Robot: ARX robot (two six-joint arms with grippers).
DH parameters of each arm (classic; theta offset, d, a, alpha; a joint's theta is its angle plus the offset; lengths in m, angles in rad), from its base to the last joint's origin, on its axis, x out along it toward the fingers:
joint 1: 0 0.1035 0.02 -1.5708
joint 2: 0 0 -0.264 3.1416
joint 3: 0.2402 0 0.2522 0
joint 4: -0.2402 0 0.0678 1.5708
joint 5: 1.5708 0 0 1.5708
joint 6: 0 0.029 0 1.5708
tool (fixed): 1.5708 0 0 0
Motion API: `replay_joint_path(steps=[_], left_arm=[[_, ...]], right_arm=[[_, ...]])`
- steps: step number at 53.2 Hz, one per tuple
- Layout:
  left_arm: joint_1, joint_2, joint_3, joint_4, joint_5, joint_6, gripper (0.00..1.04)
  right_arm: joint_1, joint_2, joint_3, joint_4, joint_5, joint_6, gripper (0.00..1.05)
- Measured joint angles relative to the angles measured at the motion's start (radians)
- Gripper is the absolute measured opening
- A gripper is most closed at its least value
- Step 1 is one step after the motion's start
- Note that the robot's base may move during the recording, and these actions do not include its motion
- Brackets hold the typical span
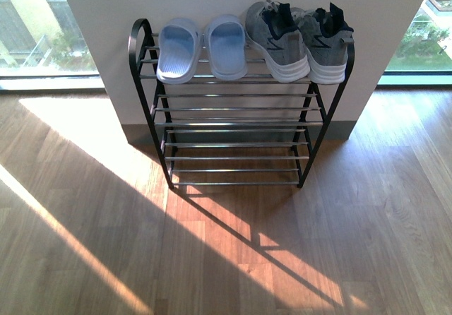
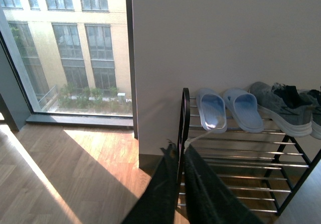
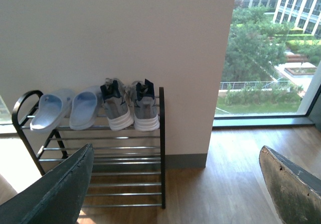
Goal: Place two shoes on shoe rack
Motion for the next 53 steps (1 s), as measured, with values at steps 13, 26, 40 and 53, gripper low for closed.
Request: replay_joint_path(steps=[13, 26, 40, 53], left_arm=[[0.0, 0.0, 0.0, 0.0, 0.0, 0.0, 0.58], [0.0, -0.001, 0.0, 0.0, 0.0, 0.002, 0.96], [0.0, -0.001, 0.0, 0.0, 0.0, 0.002, 0.95], [0.0, -0.001, 0.0, 0.0, 0.0, 0.002, 0.95]], right_arm=[[0.0, 0.0, 0.0, 0.0, 0.0, 0.0, 0.96], [0.0, 0.001, 0.0, 0.0, 0.0, 0.0, 0.96], [0.0, 0.001, 0.0, 0.0, 0.001, 0.0, 0.96], [0.0, 0.0, 0.0, 0.0, 0.0, 0.0, 0.96]])
